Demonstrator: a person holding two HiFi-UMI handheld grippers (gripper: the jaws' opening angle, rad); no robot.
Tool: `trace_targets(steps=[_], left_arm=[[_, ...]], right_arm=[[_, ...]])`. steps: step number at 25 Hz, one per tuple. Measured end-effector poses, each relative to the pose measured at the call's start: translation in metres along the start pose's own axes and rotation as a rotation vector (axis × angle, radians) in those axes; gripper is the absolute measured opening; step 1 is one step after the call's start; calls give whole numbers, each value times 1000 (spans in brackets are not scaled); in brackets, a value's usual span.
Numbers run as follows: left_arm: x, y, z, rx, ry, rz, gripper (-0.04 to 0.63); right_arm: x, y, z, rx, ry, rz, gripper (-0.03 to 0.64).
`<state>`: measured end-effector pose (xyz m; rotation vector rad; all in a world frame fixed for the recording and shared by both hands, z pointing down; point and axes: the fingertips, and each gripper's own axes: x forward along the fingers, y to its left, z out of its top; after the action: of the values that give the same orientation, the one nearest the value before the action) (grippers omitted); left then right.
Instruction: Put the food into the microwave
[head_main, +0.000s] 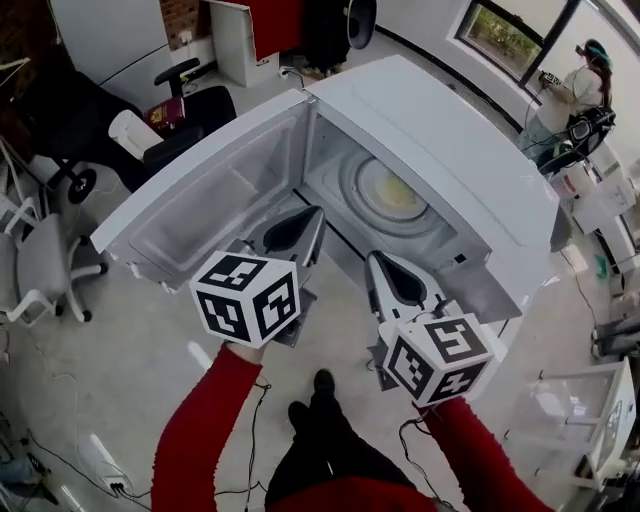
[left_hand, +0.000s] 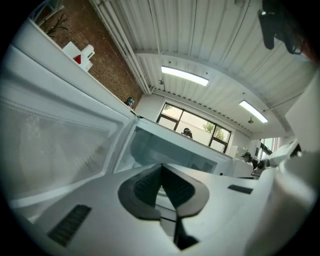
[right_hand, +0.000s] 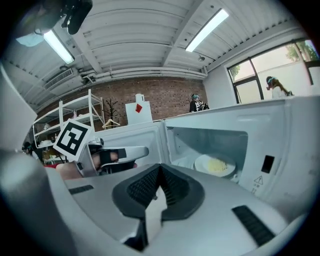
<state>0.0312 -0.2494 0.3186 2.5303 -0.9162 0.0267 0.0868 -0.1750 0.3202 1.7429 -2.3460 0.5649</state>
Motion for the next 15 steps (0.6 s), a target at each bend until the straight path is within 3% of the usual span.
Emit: trace_targets(steps=[10, 15], left_arm=[[-100, -35, -20, 18, -3, 35, 9], [-139, -43, -22, 17, -44, 68, 9]], right_arm=[[-55, 26, 0, 67, -27, 122, 14], [-73, 40, -8, 60, -18, 172, 14]])
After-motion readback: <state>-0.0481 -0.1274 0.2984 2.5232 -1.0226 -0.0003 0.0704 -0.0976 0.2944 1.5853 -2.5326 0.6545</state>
